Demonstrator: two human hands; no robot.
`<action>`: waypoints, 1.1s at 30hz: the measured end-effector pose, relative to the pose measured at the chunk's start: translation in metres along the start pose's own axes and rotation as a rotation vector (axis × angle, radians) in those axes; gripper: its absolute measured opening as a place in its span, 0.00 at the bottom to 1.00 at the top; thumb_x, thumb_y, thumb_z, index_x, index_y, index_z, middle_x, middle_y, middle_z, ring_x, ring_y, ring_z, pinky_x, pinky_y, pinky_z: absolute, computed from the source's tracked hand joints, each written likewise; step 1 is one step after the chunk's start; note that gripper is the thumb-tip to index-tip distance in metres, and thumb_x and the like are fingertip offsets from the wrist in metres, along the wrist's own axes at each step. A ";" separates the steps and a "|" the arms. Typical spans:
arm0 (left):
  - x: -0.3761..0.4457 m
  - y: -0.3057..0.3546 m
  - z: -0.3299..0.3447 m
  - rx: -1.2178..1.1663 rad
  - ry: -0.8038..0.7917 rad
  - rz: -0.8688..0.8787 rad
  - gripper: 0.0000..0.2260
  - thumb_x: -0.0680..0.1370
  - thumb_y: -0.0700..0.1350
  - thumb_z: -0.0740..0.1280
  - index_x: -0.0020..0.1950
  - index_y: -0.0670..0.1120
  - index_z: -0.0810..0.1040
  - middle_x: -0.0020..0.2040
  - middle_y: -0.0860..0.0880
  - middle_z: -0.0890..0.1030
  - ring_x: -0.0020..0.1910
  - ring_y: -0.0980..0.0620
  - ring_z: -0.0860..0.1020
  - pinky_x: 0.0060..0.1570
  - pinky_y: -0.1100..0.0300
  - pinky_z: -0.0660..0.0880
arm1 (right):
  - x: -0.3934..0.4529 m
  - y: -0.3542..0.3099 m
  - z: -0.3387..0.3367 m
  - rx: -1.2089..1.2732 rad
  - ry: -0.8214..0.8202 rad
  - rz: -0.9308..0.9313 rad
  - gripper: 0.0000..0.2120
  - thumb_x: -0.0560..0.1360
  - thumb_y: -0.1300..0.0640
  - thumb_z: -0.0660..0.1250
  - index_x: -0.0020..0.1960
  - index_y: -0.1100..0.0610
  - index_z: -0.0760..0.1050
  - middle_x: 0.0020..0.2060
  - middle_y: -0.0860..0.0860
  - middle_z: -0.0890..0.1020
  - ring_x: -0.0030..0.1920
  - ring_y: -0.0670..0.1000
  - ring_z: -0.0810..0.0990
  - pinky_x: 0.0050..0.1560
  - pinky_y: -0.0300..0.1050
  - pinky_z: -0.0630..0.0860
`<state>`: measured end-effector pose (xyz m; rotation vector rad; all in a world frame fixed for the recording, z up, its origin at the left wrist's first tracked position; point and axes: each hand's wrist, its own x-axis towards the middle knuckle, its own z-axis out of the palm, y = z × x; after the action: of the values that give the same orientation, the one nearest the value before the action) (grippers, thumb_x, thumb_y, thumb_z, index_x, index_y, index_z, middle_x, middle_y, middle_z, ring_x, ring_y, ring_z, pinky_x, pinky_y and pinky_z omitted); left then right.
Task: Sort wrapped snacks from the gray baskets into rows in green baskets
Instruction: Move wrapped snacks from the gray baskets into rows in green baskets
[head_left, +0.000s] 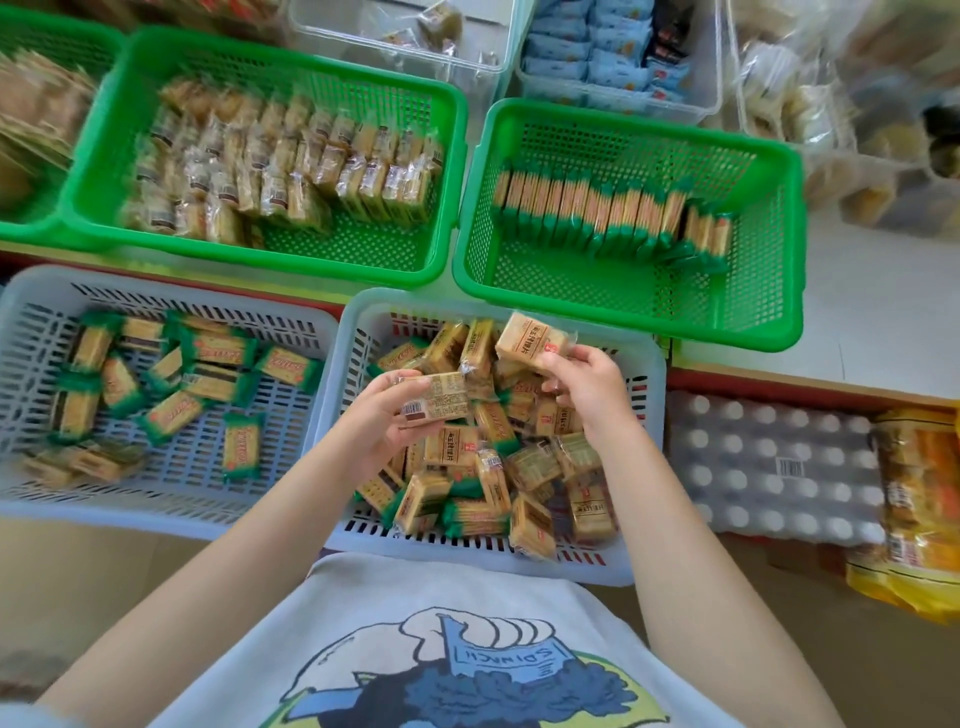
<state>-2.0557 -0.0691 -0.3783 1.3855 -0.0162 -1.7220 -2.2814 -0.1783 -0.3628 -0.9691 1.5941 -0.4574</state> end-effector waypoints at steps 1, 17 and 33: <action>0.001 0.000 0.002 -0.007 -0.018 -0.004 0.15 0.77 0.45 0.72 0.61 0.43 0.73 0.65 0.39 0.77 0.59 0.41 0.82 0.57 0.47 0.80 | -0.008 -0.003 -0.004 0.035 -0.075 -0.026 0.14 0.78 0.56 0.70 0.62 0.56 0.75 0.51 0.48 0.84 0.42 0.47 0.82 0.47 0.46 0.78; -0.004 0.030 -0.050 0.086 0.051 0.012 0.17 0.79 0.44 0.70 0.65 0.42 0.70 0.52 0.42 0.82 0.47 0.49 0.83 0.42 0.56 0.81 | 0.003 -0.011 0.082 -0.461 -0.033 -0.024 0.29 0.76 0.54 0.73 0.73 0.55 0.65 0.59 0.49 0.75 0.57 0.51 0.75 0.55 0.47 0.73; -0.017 0.090 -0.087 0.037 -0.104 -0.050 0.17 0.80 0.45 0.69 0.66 0.43 0.70 0.59 0.41 0.80 0.56 0.44 0.81 0.43 0.56 0.82 | -0.071 -0.057 0.120 0.019 -0.085 -0.084 0.12 0.78 0.44 0.69 0.54 0.51 0.80 0.48 0.48 0.86 0.50 0.49 0.83 0.52 0.45 0.76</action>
<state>-1.9326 -0.0694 -0.3518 1.3318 -0.0721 -1.8427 -2.1496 -0.1304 -0.3089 -1.0304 1.4751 -0.4823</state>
